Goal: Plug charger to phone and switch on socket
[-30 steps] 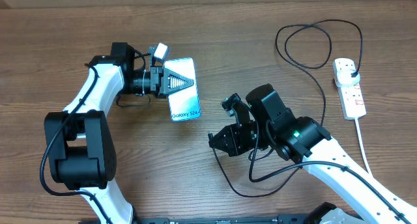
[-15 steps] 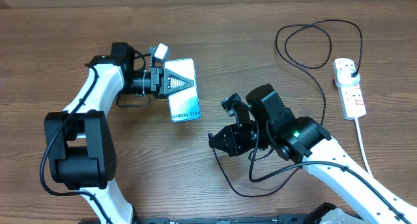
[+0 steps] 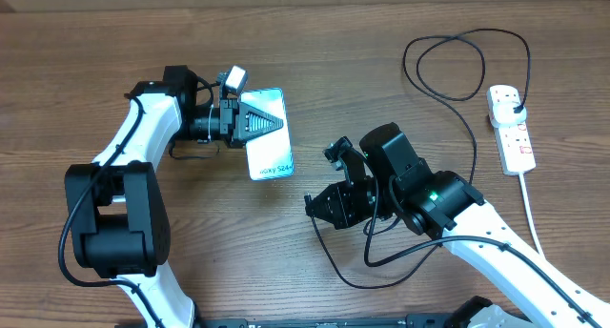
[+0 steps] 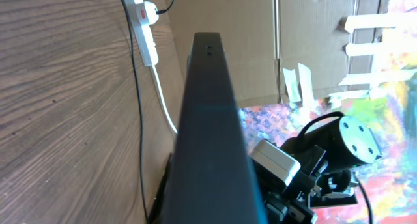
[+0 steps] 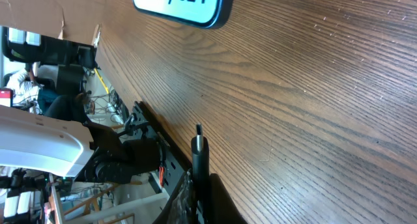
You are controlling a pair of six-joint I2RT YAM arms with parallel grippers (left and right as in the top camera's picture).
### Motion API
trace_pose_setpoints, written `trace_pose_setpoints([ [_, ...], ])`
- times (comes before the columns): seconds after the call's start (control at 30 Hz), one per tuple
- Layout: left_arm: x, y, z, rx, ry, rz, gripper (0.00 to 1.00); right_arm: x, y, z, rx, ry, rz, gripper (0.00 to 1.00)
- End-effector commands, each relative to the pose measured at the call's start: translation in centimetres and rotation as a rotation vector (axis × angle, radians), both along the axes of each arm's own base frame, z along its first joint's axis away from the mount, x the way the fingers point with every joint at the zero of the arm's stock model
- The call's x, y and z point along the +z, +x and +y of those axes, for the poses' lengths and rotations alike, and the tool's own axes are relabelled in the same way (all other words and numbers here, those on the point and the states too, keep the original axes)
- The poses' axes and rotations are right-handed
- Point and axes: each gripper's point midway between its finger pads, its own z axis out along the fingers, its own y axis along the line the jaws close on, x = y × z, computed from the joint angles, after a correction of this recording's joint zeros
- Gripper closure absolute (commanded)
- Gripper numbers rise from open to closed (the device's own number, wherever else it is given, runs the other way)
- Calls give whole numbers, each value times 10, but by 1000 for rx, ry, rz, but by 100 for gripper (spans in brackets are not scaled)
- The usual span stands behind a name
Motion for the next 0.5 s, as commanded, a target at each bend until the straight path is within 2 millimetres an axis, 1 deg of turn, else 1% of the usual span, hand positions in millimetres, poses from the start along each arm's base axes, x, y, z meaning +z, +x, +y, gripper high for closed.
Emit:
trace_pose_setpoints([
  [0.0, 14, -3, -3, -2, -65, -22, 96, 8, 1, 1, 5, 16, -27, 96],
  [0.27, 14, -5, -4, -5, -65, -4, 96, 8, 1, 0, 3, 14, -28, 96],
  [0.47, 14, -8, -9, -21, -65, -1, 96, 8, 1, 0, 20, 14, -47, 96],
])
